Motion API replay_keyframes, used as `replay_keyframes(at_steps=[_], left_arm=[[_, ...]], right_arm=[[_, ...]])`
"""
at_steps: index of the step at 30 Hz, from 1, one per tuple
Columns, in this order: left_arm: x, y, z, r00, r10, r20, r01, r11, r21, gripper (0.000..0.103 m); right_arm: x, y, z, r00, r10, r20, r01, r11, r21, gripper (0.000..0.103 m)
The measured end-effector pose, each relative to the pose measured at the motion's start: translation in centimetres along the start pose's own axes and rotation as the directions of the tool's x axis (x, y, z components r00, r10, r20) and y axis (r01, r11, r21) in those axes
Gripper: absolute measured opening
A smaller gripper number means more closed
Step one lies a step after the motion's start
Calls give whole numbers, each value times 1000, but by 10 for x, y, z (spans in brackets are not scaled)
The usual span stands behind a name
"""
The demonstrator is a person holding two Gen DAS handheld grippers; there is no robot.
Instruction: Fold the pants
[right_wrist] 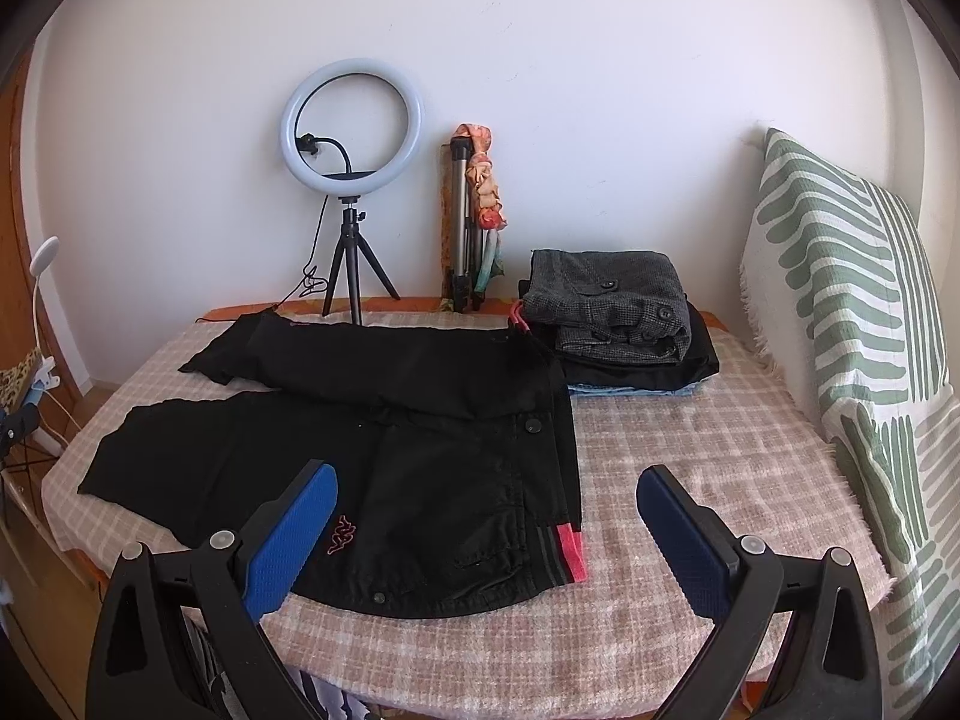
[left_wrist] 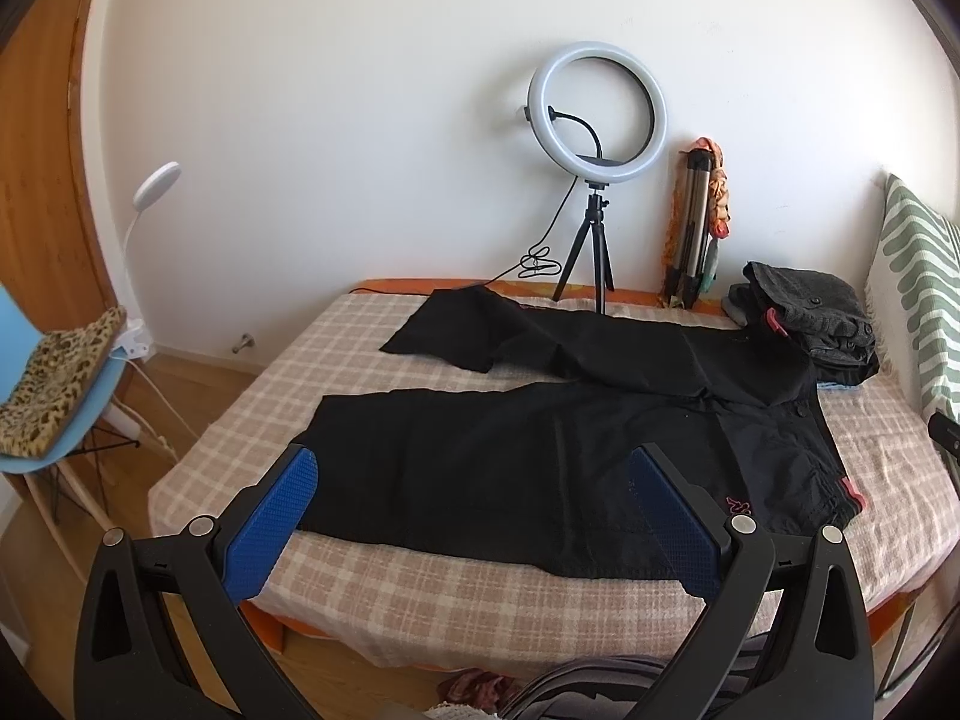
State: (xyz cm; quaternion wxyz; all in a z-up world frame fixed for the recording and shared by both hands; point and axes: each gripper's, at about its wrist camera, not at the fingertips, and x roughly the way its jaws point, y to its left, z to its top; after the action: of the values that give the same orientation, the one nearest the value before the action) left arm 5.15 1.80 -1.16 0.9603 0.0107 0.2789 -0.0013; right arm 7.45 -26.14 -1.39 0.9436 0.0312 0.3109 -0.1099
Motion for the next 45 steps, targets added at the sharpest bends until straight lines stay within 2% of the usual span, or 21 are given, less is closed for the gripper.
replay_keyframes(at_steps=[9, 13, 20, 29, 32, 35, 41, 43, 45], left_arm=[[30, 18, 2, 998, 1, -58, -3, 999, -42, 103], [44, 21, 7, 997, 8, -77, -10, 1000, -26, 103], [57, 18, 20, 998, 26, -61, -26, 1000, 7, 103], [80, 10, 33, 999, 13, -48, -10, 999, 48, 102], [95, 10, 36, 999, 4, -44, -1, 998, 61, 102], [111, 12, 39, 998, -39, -56, 42, 998, 57, 101], [151, 15, 47, 988, -97, -120, 99, 995, 13, 95], [165, 15, 50, 982, -122, -145, 124, 992, 4, 92], [179, 14, 54, 975, -140, -171, 143, 990, 2, 89]], right_arm=[[19, 2, 8, 999, 34, 8, -33, 999, -43, 101], [32, 0, 17, 999, 41, -9, -42, 998, -52, 101], [47, 5, 32, 999, 36, 1, -35, 996, -87, 100], [74, 8, 65, 998, 54, 22, -51, 991, -125, 100], [90, 7, 82, 997, 71, 43, -62, 984, -169, 100], [111, 3, 101, 992, 120, 38, -111, 978, -178, 100], [166, 4, 134, 980, 193, -36, -197, 960, -200, 100], [188, 10, 143, 979, 192, -66, -202, 953, -225, 95], [213, 19, 152, 969, 221, -113, -243, 936, -257, 90]])
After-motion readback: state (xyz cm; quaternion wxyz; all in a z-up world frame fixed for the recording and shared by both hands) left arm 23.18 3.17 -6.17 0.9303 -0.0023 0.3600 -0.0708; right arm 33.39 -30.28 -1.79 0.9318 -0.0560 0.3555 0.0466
